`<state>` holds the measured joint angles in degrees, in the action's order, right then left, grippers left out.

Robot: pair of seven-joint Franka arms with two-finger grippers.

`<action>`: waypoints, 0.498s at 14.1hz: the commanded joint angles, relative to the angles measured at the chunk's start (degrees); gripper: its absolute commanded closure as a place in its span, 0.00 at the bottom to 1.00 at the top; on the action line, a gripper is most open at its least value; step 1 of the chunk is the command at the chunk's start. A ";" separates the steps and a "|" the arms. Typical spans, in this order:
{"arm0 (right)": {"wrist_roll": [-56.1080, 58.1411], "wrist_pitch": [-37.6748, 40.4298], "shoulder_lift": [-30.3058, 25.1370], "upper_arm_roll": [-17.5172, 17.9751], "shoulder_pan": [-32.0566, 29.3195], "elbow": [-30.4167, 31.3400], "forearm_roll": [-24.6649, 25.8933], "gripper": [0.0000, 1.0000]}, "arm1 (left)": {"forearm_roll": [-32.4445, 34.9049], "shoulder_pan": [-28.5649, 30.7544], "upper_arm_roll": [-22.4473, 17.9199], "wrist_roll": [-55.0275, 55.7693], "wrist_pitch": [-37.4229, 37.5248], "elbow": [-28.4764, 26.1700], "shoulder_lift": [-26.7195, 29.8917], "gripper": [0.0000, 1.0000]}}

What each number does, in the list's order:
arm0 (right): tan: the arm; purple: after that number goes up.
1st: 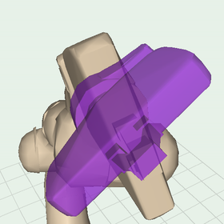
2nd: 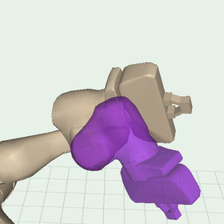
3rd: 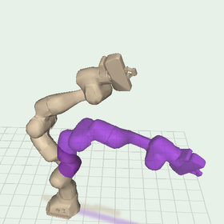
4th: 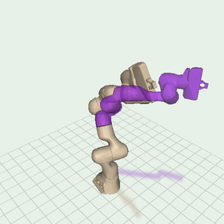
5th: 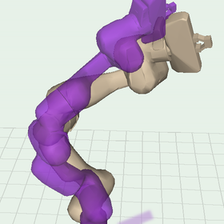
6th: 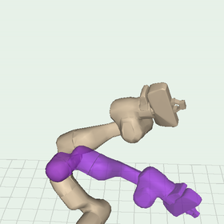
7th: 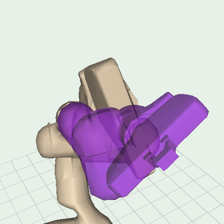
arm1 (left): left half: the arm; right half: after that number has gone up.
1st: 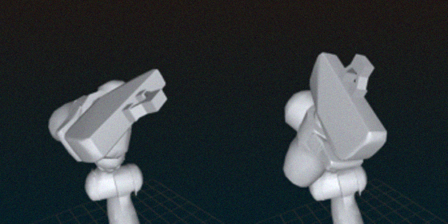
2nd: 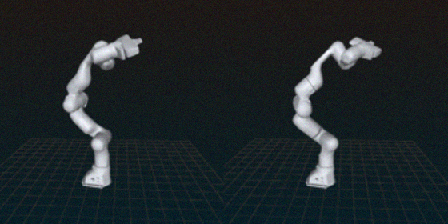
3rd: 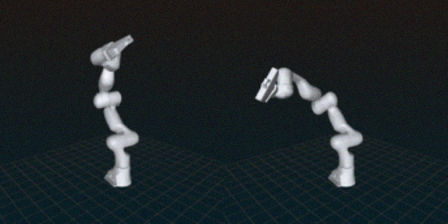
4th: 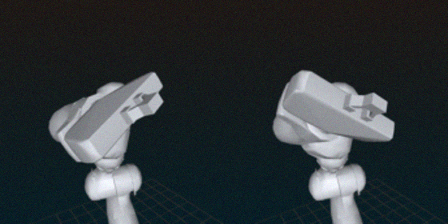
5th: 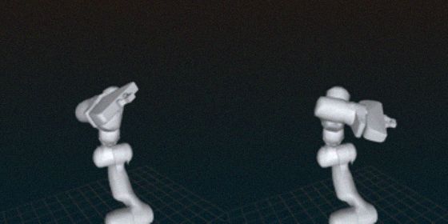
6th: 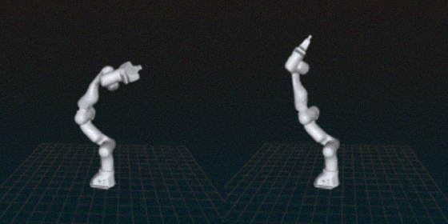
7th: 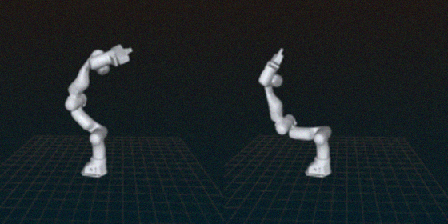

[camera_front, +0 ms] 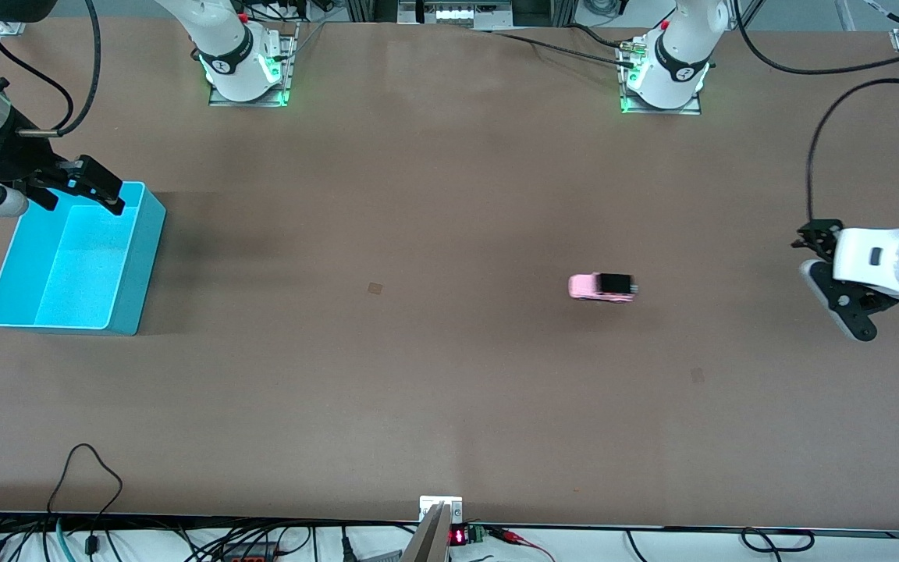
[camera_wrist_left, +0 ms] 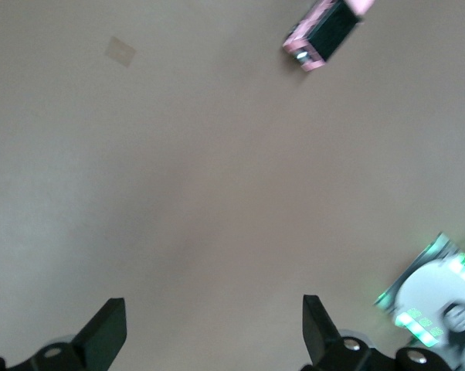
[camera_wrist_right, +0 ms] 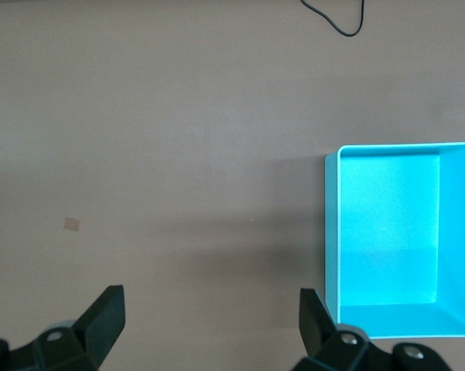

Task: Wind and store pink jeep toy
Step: 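Release the jeep and lift the left gripper, letting it roll toward the box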

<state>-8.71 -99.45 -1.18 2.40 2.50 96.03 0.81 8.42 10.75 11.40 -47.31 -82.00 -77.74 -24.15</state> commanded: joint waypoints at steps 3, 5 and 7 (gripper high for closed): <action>0.63 0.31 0.57 -0.11 -0.04 -1.29 0.16 0.00 | -1.38 -3.28 1.52 18.46 2.47 -0.03 4.71 0.00; 0.63 0.31 0.57 -0.11 -0.04 -1.29 0.16 0.00 | -3.32 -5.12 -1.44 24.16 0.54 -2.05 7.95 0.00; 0.63 0.31 0.57 -0.11 -0.04 -1.29 0.16 0.00 | -4.29 -8.90 -6.37 33.63 -3.67 -6.08 12.17 0.00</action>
<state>-8.71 -99.45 -1.17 2.40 2.50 96.03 0.81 5.81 4.90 9.70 -20.72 -81.77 -78.16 -17.51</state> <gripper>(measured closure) 0.000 0.000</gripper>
